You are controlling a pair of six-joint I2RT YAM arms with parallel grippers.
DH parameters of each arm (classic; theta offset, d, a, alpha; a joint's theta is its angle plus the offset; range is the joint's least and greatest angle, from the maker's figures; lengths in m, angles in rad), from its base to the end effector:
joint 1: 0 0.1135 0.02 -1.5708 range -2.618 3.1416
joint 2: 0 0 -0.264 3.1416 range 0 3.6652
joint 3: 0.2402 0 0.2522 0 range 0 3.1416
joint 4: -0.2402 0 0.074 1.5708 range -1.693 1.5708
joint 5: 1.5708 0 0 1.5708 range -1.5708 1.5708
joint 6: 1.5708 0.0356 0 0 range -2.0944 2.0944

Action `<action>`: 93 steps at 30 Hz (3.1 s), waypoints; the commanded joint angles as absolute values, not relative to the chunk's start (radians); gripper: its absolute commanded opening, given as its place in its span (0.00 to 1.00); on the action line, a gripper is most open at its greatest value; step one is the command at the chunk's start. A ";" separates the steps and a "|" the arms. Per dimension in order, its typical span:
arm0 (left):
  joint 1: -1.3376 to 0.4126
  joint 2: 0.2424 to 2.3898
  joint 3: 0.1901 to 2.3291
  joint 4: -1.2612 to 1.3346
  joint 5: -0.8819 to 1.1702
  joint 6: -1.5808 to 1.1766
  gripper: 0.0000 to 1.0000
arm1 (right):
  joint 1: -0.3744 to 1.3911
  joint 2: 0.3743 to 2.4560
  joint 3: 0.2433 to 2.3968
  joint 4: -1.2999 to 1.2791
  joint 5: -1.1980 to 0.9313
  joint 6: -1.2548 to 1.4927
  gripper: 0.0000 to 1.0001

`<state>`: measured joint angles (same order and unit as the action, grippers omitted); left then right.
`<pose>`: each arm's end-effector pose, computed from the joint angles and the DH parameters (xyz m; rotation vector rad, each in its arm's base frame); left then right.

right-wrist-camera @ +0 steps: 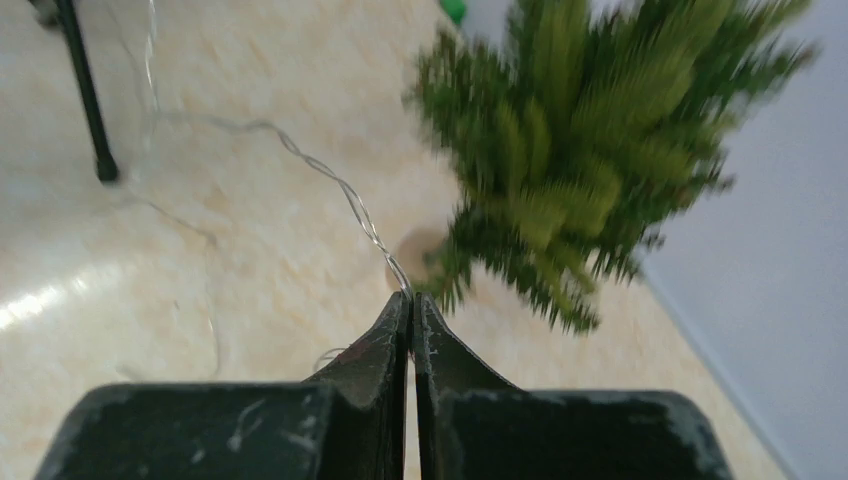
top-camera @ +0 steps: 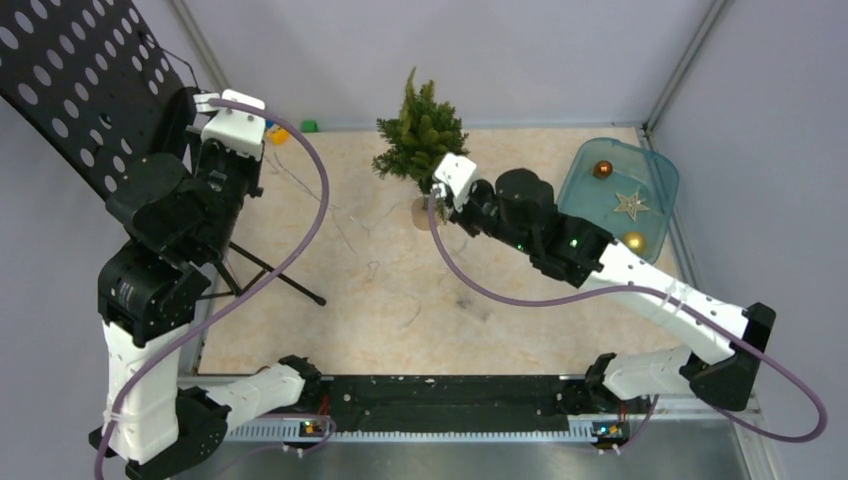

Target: Decorate the small christmas tree

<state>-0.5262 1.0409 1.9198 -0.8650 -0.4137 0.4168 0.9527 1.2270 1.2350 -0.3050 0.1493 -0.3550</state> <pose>0.0965 -0.0395 0.5697 0.4046 1.5096 0.2356 0.1665 0.2251 0.3920 -1.0556 1.5477 0.2737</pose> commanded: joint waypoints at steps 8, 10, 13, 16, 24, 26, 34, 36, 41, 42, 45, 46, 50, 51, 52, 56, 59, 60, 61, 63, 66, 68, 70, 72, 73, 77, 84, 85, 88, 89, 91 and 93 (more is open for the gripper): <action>-0.523 1.051 1.924 -0.540 -0.743 0.736 0.00 | 0.913 1.435 1.893 -0.218 -0.157 -0.321 0.00; -0.524 1.062 1.892 -0.480 -0.764 0.783 0.00 | 0.913 1.496 2.020 -0.242 -0.179 -0.322 0.00; -0.520 1.086 1.815 -0.324 -0.810 0.904 0.00 | 0.913 1.594 2.189 -0.236 -0.236 -0.325 0.00; -0.485 1.124 1.752 -0.177 -0.815 0.998 0.00 | 0.913 1.695 2.323 -0.205 -0.280 -0.307 0.00; -0.116 1.186 1.714 -0.347 -0.588 0.748 0.00 | 0.913 1.732 2.310 -0.081 -0.308 -0.218 0.00; -0.103 1.151 1.656 -0.439 -0.542 0.693 0.09 | 0.913 1.712 2.245 -0.049 -0.314 -0.195 0.00; -0.101 1.048 1.610 -0.824 -0.153 0.500 0.84 | 0.923 1.700 2.078 0.029 -0.279 -0.123 0.00; -0.101 1.020 1.630 -0.871 -0.068 0.463 0.84 | 0.936 1.713 2.066 0.023 -0.253 -0.128 0.00; -0.101 0.958 1.695 -0.966 0.115 0.390 0.79 | 0.946 1.728 2.055 0.023 -0.233 -0.113 0.00; -0.101 0.955 1.720 -1.016 0.166 0.379 0.75 | 0.946 1.729 2.055 0.024 -0.230 -0.112 0.00; -0.101 0.934 1.785 -1.119 0.369 0.346 0.66 | 0.945 1.730 2.052 0.028 -0.216 -0.111 0.00; -0.101 0.924 1.791 -1.138 0.444 0.327 0.66 | 0.945 1.728 2.048 0.029 -0.212 -0.108 0.00; -0.101 0.891 1.614 -1.049 0.787 0.197 0.66 | 0.945 1.710 2.026 0.050 -0.198 -0.088 0.00; -0.101 0.887 1.535 -0.992 0.854 0.178 0.67 | 0.945 1.703 2.014 0.064 -0.190 -0.080 0.00; -0.103 0.889 1.463 -0.936 0.883 0.152 0.68 | 0.945 1.695 2.004 0.077 -0.181 -0.072 0.00; -0.107 0.937 1.326 -0.821 0.838 0.158 0.70 | 0.946 1.683 2.009 0.078 -0.143 -0.054 0.00; -0.113 0.955 1.336 -0.761 0.806 0.162 0.71 | 0.947 1.678 2.000 0.076 -0.138 -0.059 0.00; -0.114 0.956 1.341 -0.730 0.783 0.154 0.72 | 0.947 1.673 1.993 0.080 -0.142 -0.059 0.00; -0.114 0.957 1.343 -0.695 0.752 0.141 0.74 | 0.948 1.669 1.983 0.083 -0.146 -0.058 0.00; -0.114 0.964 1.347 -0.619 0.668 0.093 0.77 | 0.949 1.658 1.964 0.091 -0.153 -0.058 0.00; -0.114 1.002 1.338 -0.539 0.688 0.033 0.70 | 0.949 1.644 1.949 0.093 -0.155 -0.059 0.00; -0.114 1.031 1.327 -0.496 0.725 -0.025 0.59 | 0.949 1.637 1.945 0.091 -0.155 -0.061 0.00; -0.115 1.058 1.326 -0.477 0.732 -0.048 0.55 | 0.948 1.629 1.937 0.092 -0.155 -0.064 0.00; -0.114 1.075 1.330 -0.469 0.701 -0.050 0.49 | 0.949 1.620 1.926 0.098 -0.157 -0.064 0.00; -0.115 1.077 1.326 -0.463 0.675 -0.045 0.48 | 0.948 1.615 1.922 0.103 -0.163 -0.064 0.00; -0.115 1.061 1.285 -0.392 0.639 -0.036 0.45 | 0.949 1.601 1.908 0.116 -0.177 -0.054 0.00; -0.114 1.076 1.274 -0.409 0.828 -0.045 0.48 | 0.949 1.582 1.890 0.130 -0.170 -0.051 0.00; -0.114 1.069 1.271 -0.433 0.842 -0.016 0.49 | 0.949 1.580 1.888 0.128 -0.168 -0.054 0.00; -0.112 1.035 1.247 -0.461 0.893 0.094 0.49 | 0.949 1.575 1.886 0.119 -0.163 -0.068 0.00; -0.112 1.027 1.239 -0.457 0.914 0.111 0.52 | 0.949 1.572 1.883 0.119 -0.162 -0.070 0.00; -0.113 1.030 1.233 -0.427 0.922 0.091 0.57 | 0.949 1.567 1.877 0.121 -0.164 -0.072 0.00; -0.114 1.049 1.230 -0.375 0.915 0.023 0.59 | 0.949 1.558 1.865 0.130 -0.170 -0.070 0.00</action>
